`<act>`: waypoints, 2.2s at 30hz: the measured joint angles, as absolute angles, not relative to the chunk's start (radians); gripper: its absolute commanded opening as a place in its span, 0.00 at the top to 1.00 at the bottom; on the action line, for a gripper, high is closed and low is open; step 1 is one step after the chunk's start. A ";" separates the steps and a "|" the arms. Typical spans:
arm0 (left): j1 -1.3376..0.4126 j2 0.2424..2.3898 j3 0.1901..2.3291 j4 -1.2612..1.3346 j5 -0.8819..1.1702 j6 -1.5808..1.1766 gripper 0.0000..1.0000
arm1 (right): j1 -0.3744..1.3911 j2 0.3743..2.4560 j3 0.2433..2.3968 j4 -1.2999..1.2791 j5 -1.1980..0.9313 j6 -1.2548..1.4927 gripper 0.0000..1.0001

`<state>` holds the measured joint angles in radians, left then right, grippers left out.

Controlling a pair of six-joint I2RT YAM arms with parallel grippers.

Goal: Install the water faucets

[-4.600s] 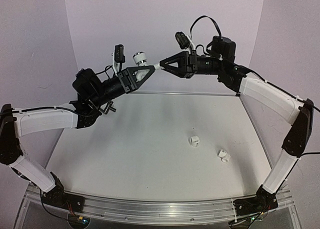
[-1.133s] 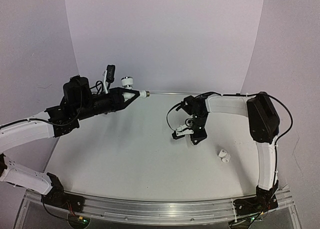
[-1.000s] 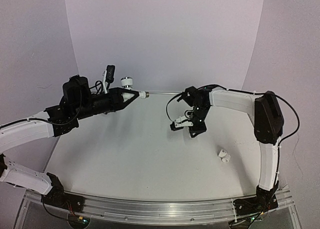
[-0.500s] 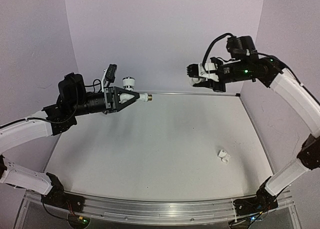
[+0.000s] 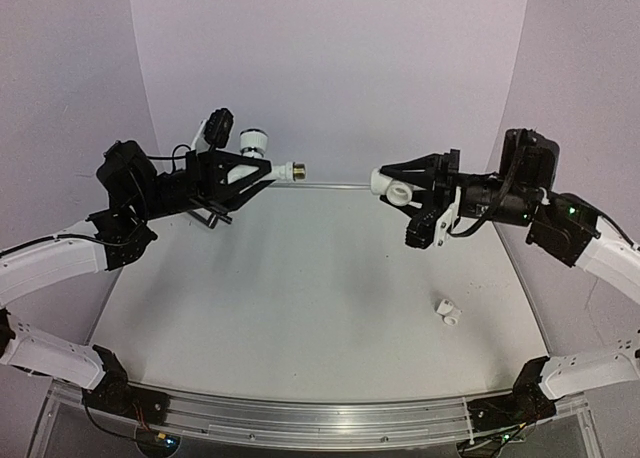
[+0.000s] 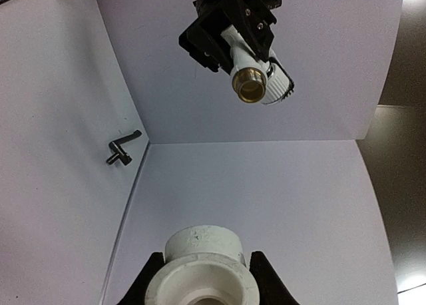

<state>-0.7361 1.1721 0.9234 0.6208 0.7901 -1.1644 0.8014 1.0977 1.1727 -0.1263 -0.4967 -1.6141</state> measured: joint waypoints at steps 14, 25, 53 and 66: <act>-0.838 1.256 0.929 0.624 0.781 -1.233 1.00 | 0.879 1.097 1.007 0.268 -0.541 -1.940 1.00; -0.898 1.281 0.969 0.631 0.793 -1.232 1.00 | 0.883 1.097 0.965 0.303 -0.630 -1.983 1.00; -0.916 1.303 0.972 0.655 0.747 -1.230 1.00 | 0.895 1.124 0.953 0.352 -0.712 -1.990 1.00; -0.924 1.273 0.940 0.648 0.644 -1.203 1.00 | 0.914 1.128 0.953 0.361 -0.689 -1.990 1.00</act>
